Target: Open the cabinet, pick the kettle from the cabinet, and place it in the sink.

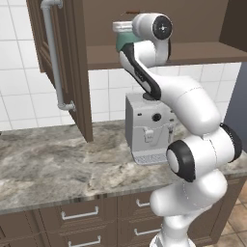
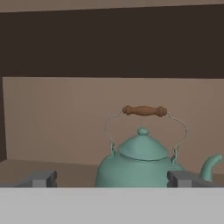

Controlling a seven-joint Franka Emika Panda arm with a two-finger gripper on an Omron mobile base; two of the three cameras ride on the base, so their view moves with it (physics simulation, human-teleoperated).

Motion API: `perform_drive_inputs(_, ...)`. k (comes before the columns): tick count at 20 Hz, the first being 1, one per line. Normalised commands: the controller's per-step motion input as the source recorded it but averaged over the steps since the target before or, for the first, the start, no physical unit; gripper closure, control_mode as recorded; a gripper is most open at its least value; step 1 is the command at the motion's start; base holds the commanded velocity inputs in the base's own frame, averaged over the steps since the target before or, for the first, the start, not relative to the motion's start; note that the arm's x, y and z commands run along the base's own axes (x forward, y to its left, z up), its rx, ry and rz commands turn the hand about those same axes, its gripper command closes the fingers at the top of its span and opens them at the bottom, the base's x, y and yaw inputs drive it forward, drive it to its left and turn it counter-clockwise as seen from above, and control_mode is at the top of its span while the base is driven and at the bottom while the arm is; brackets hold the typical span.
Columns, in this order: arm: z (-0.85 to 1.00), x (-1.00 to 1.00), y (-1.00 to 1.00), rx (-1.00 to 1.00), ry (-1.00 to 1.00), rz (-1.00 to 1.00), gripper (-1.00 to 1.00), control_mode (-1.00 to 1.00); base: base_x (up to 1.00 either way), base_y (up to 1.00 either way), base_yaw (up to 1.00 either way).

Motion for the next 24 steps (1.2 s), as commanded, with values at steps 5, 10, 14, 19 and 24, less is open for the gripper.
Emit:
perform_drive_inputs(5,0.02,0.18,0.08,0.0,0.0,0.0,-1.0,-1.0,0.0,0.0,0.0)
perform_drive_inputs(10,0.0,0.2,0.15,0.0,0.0,0.0,-1.0,-1.0,0.0,0.0,0.0)
perform_drive_inputs(14,0.0,0.24,0.04,0.0,0.01,0.0,-1.0,-1.0,0.0,0.0,0.0)
perform_drive_inputs(19,0.0,0.26,-0.01,0.0,0.04,0.0,-1.0,-1.0,0.0,0.0,0.0)
perform_drive_inputs(24,0.01,0.23,0.01,0.0,0.06,0.0,-1.0,-1.0,0.0,0.0,0.0)
